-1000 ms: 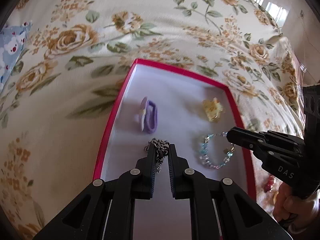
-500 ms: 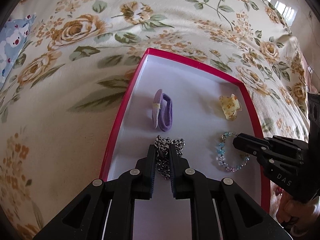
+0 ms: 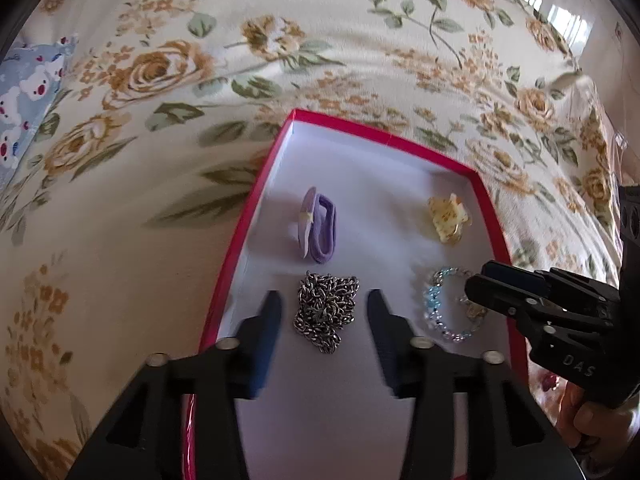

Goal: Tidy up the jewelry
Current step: 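Move both tools back to the pile toward the watch and colorful bracelet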

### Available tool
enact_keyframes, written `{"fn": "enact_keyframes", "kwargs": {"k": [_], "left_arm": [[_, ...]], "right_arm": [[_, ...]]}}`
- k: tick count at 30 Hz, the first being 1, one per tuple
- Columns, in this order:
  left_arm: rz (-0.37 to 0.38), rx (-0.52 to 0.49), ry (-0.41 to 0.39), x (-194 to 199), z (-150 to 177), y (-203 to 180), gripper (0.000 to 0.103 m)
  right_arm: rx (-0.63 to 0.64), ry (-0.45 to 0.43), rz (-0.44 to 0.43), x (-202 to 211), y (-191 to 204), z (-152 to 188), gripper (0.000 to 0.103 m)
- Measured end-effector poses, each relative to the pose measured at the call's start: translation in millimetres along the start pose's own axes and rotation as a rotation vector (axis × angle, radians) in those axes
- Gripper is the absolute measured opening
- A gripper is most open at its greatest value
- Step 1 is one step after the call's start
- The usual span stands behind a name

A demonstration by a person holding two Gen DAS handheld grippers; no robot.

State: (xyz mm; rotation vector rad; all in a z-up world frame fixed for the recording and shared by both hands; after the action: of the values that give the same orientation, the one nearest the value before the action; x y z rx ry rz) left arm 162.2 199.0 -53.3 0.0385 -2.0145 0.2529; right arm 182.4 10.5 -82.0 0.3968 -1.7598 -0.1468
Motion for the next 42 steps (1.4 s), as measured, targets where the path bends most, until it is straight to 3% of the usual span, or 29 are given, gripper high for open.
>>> {"fn": "enact_keyframes", "kwargs": {"k": [3, 11, 14, 22, 30, 42], "left_arm": [[-0.002, 0.006, -0.014, 9.6, 6.5, -2.1, 0.054], [0.016, -0.004, -0.043, 36.6, 28.0, -17.8, 0.062], [0.038, -0.008, -0.042, 44.2, 36.9, -26.3, 0.062], [0.101, -0.047, -0.038, 59.7, 60.0, -55.0, 0.062], [0.150, -0.105, 0.014, 56.3, 79.4, -87.3, 0.062], [0.162, -0.204, 0.061, 40.2, 73.9, -133.0, 0.062]], "right_arm": [[-0.010, -0.026, -0.013, 12.0, -0.4, 1.3, 0.042], [-0.054, -0.085, -0.027, 49.2, -7.7, 21.6, 0.044], [-0.072, -0.101, -0.017, 62.9, -14.1, 32.9, 0.050], [-0.136, -0.138, 0.042, 105.7, -45.1, 74.2, 0.050], [-0.184, -0.169, 0.124, 137.6, -67.8, 118.4, 0.050], [-0.278, -0.188, 0.201, 160.9, -109.8, 162.9, 0.050]]}}
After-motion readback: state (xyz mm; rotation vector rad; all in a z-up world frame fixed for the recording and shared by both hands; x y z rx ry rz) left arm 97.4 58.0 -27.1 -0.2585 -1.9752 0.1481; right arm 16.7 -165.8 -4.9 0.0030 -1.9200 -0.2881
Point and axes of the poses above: each gripper's, at about its wrist camera, not at the fingertips, and x roughly against the way its jaws point, y to its left, z to its underside, the point moved 1 cm from there along -x, roughly the way its jaws point, and after that the axes turned 8 degrees about y, right-handed, at the moved point
